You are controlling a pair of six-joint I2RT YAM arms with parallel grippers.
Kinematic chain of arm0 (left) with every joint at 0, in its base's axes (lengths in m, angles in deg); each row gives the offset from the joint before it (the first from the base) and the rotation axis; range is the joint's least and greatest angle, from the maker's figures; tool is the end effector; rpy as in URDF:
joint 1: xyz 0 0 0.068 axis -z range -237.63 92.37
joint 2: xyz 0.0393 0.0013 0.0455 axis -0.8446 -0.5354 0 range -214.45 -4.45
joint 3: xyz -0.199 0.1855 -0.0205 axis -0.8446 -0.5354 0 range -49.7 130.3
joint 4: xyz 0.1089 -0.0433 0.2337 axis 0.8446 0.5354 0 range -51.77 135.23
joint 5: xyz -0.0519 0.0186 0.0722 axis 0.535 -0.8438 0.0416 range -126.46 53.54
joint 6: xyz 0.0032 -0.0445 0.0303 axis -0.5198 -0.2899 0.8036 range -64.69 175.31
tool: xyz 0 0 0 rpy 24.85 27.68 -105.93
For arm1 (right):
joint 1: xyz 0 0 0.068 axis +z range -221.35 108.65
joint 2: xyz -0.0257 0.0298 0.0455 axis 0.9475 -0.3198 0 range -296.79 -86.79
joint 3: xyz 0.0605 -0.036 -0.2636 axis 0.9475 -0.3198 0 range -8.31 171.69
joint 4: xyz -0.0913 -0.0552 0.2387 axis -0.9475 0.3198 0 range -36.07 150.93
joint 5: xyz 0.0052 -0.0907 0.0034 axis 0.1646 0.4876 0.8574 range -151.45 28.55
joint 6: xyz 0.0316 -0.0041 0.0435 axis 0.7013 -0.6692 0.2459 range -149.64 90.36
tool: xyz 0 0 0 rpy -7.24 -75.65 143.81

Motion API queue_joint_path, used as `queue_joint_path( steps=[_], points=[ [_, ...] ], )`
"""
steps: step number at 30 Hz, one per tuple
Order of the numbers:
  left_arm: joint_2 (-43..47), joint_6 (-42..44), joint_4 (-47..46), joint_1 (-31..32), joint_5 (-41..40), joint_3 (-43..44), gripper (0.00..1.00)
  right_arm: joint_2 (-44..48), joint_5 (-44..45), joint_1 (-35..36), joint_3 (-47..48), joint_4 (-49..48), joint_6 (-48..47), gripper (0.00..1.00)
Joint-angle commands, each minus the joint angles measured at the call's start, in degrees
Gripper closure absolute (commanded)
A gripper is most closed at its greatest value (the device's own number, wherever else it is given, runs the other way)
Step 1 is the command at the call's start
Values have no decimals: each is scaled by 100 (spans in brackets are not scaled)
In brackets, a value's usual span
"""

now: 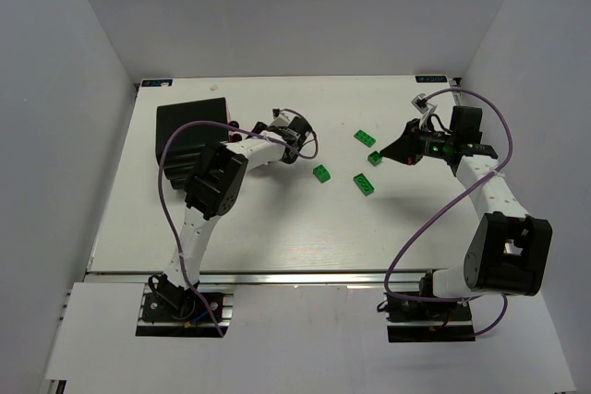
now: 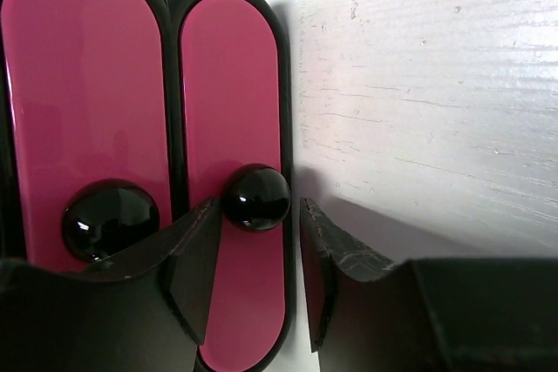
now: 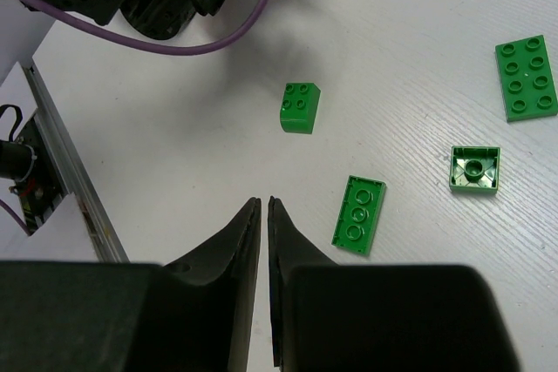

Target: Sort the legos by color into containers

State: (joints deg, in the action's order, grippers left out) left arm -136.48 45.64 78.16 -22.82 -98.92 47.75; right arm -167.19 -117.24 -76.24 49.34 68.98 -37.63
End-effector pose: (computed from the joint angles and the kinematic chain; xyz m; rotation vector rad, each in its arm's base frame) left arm 0.3929 -0.2346 0.1328 0.3083 2.2343 1.1459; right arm 0.3007 0.0038 0.2767 -0.5659 1.9626 0.9314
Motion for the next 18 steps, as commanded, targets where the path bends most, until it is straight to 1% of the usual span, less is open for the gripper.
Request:
queue_joint_path(
  steps=[1,6,9,10,14,18],
  points=[
    [-60,0,-63,-27,-223,143,49,-28,-64,-30,159,-11,-106,87],
    [-192,0,-55,-27,-346,204,51,-20,-72,-21,168,-2,-115,87],
    [-209,-8,-55,-27,-364,204,58,-19,-72,-39,168,-2,-115,87],
    [-201,-8,-63,-27,-381,213,65,-19,-72,-21,168,15,-115,87],
    [-113,-9,-72,-27,-338,204,80,-28,-81,-30,168,16,-115,87],
    [10,229,-327,79,-302,99,82,-19,-81,-39,168,16,-124,87]
  ],
)
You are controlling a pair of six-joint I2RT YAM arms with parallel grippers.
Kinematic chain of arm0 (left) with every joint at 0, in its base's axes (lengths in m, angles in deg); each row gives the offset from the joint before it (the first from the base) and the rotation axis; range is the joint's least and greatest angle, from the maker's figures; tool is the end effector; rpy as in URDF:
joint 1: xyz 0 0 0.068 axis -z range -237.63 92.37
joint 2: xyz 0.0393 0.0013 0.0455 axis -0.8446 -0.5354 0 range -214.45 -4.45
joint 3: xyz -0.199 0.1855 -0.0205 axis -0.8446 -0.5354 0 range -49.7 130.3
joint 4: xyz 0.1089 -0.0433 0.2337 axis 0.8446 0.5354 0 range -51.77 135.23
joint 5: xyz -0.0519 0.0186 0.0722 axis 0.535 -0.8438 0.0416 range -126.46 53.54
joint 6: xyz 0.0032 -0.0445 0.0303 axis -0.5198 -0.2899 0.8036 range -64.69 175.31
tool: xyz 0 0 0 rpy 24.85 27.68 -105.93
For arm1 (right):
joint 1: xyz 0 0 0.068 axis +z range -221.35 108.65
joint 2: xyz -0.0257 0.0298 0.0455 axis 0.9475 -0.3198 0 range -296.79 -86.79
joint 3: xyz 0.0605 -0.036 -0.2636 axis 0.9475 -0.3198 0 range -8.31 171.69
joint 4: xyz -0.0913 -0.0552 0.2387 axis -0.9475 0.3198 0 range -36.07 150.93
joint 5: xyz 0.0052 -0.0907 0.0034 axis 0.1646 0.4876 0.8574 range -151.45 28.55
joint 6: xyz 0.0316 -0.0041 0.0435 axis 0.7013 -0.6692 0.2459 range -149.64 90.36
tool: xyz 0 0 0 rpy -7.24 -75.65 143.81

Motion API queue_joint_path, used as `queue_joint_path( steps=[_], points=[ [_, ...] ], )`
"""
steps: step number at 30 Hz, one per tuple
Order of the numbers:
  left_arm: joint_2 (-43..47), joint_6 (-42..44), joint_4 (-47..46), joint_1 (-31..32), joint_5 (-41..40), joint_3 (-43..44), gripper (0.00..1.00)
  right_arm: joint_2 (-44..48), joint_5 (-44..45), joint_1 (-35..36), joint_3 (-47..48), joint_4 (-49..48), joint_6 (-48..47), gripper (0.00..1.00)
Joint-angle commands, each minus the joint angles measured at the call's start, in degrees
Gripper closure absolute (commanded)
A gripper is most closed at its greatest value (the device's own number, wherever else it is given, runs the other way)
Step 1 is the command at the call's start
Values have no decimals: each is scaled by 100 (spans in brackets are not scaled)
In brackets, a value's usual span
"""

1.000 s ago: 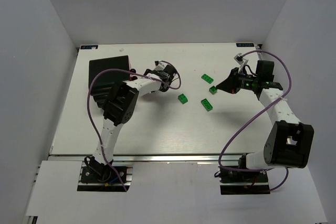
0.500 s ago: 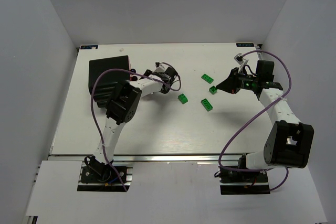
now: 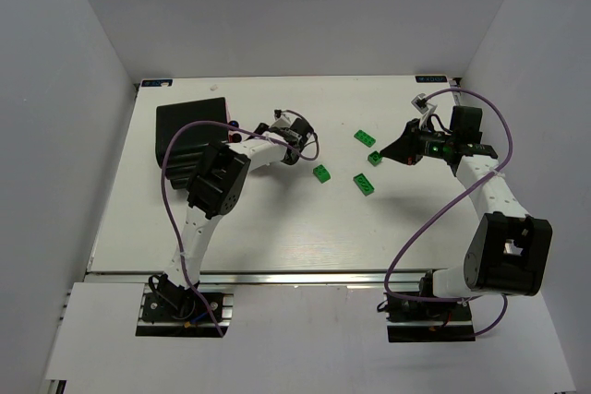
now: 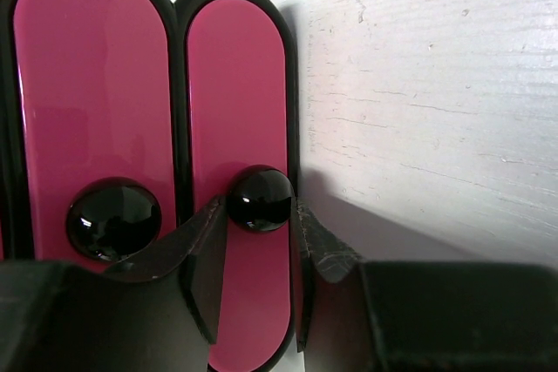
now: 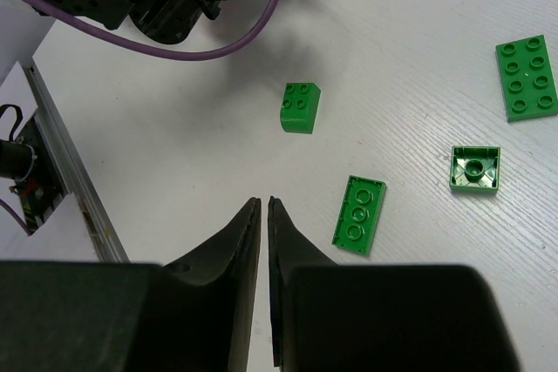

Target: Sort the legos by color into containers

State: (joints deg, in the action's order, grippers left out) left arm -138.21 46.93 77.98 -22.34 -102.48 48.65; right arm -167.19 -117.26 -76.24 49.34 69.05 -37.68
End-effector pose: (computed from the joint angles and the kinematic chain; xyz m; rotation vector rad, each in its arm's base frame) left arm 0.3939 -0.2389 0.1257 0.3318 2.1885 1.2234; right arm 0.3007 0.0038 0.2766 -0.5663 1.9631 0.9319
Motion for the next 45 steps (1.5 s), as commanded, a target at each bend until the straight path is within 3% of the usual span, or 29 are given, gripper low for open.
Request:
queue_joint_path(
  steps=[1,21,25,28,30,33,39,45],
  points=[
    [200,91,-275,92,98,44,82,-28,-88,-39,168,9,-120,87],
    [192,-119,164,839,476,879,82,7,-114,-21,194,36,-128,87],
    [288,-322,340,839,537,967,73,-2,-123,-30,194,62,-155,85],
    [691,-349,227,900,1203,845,59,-37,-141,-21,221,123,-216,79],
    [1147,-278,-79,901,2265,634,43,-90,-141,-4,282,228,-269,74],
    [1675,-488,-388,901,3409,195,28,-116,-97,5,335,343,-339,64],
    [1687,-1560,92,778,4816,325,27,-72,-17,14,309,290,-322,63],
    [992,-3343,920,778,5072,782,26,-72,0,14,317,299,-304,63]
  ],
)
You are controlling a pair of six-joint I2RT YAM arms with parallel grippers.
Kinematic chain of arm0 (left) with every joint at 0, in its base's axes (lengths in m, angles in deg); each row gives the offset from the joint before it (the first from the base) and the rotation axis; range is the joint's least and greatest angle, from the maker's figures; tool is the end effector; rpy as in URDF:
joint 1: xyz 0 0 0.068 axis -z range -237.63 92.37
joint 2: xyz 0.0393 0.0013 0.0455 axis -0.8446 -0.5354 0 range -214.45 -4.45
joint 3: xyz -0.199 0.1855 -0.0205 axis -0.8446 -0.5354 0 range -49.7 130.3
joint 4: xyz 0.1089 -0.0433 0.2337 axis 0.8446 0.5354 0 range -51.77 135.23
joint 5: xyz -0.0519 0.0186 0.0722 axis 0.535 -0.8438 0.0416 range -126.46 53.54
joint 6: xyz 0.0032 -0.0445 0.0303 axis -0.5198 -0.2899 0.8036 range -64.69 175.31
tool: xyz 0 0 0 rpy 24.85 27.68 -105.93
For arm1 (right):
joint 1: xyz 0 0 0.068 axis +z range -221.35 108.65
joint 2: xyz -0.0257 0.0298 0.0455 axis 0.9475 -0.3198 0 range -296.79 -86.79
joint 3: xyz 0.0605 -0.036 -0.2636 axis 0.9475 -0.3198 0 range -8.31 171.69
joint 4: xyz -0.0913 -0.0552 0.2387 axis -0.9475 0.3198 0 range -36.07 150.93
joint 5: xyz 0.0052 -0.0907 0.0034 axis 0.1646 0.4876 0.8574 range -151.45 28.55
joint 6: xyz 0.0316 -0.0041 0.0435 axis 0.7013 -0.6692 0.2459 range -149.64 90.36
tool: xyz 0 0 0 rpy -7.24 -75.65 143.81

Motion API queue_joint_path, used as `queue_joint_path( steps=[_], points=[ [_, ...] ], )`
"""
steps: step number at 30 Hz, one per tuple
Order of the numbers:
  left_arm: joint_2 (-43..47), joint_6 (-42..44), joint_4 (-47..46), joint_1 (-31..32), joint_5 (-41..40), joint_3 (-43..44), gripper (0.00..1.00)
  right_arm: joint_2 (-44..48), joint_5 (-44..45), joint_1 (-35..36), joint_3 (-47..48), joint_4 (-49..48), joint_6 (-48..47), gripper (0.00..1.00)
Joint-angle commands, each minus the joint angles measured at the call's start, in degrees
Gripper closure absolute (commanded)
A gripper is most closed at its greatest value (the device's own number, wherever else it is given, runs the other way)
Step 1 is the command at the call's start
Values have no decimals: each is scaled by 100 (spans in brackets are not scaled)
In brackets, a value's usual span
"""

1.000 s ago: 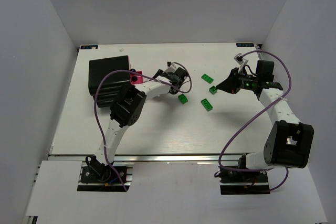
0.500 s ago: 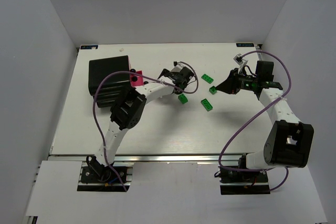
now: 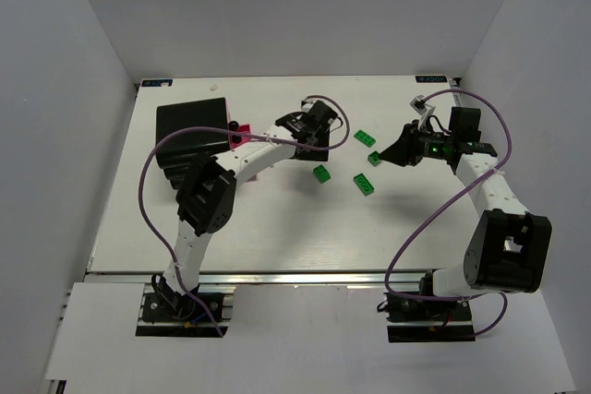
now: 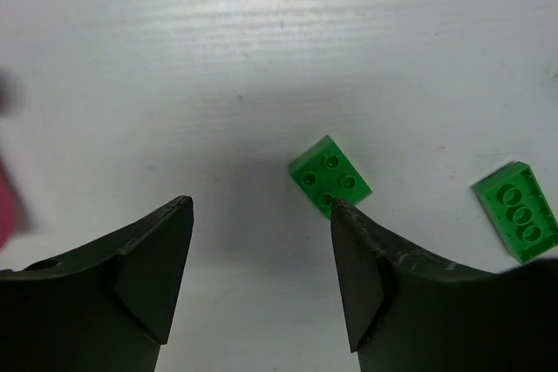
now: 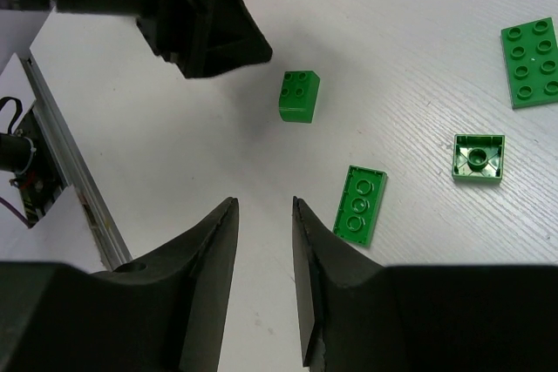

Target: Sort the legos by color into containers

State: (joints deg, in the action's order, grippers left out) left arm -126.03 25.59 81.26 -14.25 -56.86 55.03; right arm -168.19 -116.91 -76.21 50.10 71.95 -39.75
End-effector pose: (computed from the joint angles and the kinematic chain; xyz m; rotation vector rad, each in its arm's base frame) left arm 0.3457 -0.3095 0.2320 0.1782 2.5103 -0.0394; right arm 0.3019 0.0037 0.2722 -0.5756 1.9957 0.9329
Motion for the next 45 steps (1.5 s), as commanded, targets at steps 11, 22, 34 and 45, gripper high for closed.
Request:
queue_joint_path(
  steps=[11,22,34,45],
  points=[
    [-489,-2424,-233,75,1301,-23,15,63,-88,12,250,17,-88,63],
    [-823,-3154,-339,-31,1329,-242,25,125,-132,-15,258,35,-105,63],
    [-912,-2463,319,-31,609,363,84,160,-175,-23,258,26,-97,63],
    [397,-1318,1411,-30,-2818,-514,94,143,-167,-6,250,8,-79,64]
  ],
)
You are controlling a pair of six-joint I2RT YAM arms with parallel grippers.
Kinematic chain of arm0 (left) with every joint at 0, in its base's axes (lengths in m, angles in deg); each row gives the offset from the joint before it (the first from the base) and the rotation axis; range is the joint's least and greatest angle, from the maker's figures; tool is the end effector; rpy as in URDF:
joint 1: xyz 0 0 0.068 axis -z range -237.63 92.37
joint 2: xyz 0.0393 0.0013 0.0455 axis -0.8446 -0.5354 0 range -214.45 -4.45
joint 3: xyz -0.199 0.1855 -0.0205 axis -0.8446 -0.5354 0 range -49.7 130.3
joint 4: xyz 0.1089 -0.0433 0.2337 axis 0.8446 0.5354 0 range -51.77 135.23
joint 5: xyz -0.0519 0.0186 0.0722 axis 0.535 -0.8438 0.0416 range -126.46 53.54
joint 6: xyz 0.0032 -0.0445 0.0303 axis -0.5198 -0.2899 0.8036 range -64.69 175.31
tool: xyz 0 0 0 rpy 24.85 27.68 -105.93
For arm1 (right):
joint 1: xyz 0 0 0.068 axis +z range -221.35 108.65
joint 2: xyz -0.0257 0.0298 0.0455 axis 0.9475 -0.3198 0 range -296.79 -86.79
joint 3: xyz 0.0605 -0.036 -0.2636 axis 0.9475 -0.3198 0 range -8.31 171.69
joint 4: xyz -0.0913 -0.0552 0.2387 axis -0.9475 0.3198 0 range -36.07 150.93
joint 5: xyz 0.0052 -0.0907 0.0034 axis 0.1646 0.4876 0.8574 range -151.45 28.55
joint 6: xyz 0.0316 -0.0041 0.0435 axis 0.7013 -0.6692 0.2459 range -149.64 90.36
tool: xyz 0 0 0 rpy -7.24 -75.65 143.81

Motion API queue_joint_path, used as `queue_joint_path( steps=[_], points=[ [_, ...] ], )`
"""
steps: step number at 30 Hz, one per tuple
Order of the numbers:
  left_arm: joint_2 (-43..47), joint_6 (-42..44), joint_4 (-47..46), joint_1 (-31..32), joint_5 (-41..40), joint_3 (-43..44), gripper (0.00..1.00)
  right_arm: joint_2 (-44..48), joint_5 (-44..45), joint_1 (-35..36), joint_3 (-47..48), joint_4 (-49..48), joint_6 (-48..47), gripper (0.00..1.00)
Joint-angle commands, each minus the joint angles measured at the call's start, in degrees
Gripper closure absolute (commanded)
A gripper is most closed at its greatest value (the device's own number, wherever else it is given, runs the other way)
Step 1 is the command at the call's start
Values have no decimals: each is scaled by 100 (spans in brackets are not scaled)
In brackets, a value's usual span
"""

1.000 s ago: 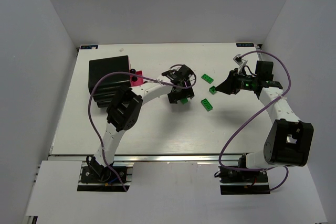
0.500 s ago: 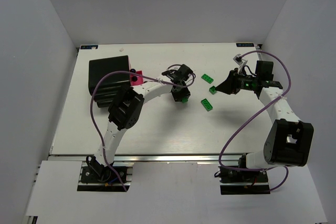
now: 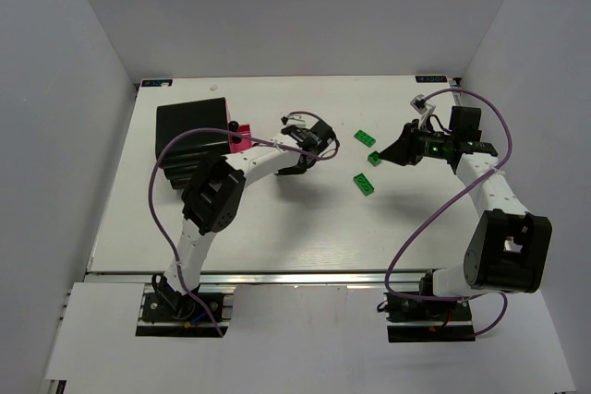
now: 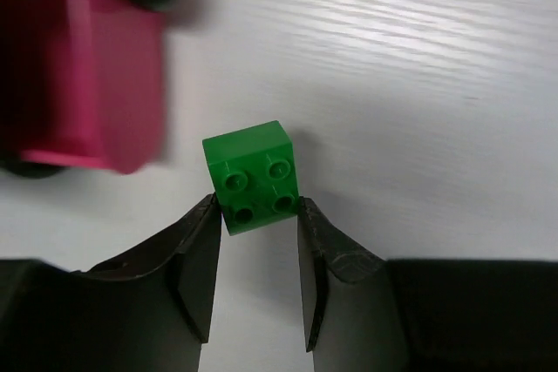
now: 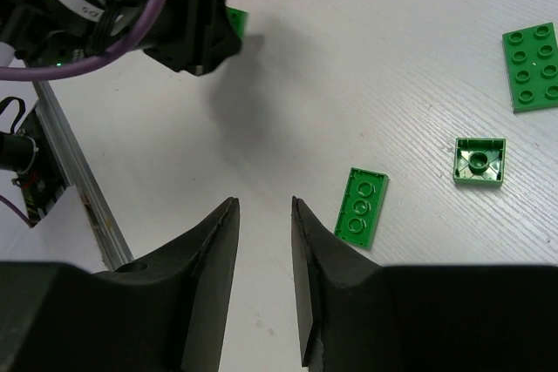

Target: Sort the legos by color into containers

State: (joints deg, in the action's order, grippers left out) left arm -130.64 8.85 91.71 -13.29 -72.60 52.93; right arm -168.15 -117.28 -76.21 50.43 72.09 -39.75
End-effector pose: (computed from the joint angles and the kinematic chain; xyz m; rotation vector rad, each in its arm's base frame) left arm 0.3347 -0.2976 0.1836 -0.1395 2.5118 0.3726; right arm 0.3021 0.0039 0.2742 -0.5801 1.9890 0.9376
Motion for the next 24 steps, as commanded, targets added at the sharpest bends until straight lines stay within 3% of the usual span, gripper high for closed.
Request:
queue_joint_path(
  steps=[1,6,19,21,22,24],
  points=[
    [999,461,374,-127,-1394,-418,93,138,-138,-6,217,-5,-79,64],
    [1114,523,673,-180,-2010,-533,94,138,-112,-15,208,-13,-70,64],
    [921,462,673,-593,-2239,-701,89,138,-103,-23,208,-14,-61,64],
    [895,506,656,-645,-2187,-674,83,129,-103,-15,208,-13,-61,64],
    [886,523,656,-646,-2169,-657,70,129,-112,-32,199,-13,-61,64],
    [868,594,603,-646,-2108,-648,59,121,-103,-32,208,-13,-61,64]
  ],
)
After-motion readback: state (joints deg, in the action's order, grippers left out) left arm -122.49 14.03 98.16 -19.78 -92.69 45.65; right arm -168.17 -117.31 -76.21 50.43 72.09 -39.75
